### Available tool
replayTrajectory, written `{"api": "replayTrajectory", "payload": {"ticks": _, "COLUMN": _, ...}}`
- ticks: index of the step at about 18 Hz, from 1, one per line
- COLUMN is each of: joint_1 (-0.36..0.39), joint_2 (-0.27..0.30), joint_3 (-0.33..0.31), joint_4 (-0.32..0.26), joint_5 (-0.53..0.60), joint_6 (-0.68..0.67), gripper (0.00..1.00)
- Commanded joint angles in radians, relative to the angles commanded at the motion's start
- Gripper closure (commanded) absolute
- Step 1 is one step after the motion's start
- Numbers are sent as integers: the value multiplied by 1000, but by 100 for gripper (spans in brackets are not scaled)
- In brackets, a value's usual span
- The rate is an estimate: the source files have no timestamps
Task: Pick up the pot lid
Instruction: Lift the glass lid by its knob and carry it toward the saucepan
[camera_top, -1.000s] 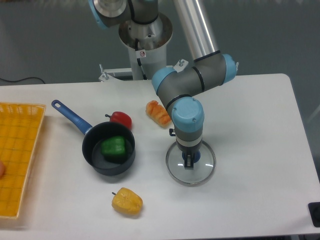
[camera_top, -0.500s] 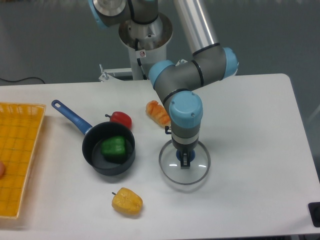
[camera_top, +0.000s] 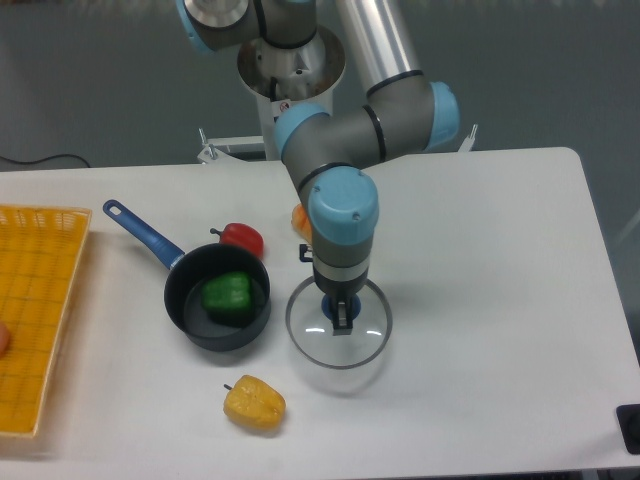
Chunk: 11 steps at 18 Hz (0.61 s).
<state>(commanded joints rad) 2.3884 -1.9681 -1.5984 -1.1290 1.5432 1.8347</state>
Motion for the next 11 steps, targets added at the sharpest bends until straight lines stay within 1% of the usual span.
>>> {"api": "replayTrajectory", "payload": {"ticks": 7, "joint_1": 1, "joint_2": 6, "joint_3": -12, "joint_4": -2, "joint_5": 6, "joint_6": 2, "gripper": 48}}
{"api": "replayTrajectory", "payload": {"ticks": 11, "joint_1": 2, "joint_2": 11, "joint_3": -14, "joint_4": -17, "joint_5": 9, "joint_6": 6, "gripper": 48}}
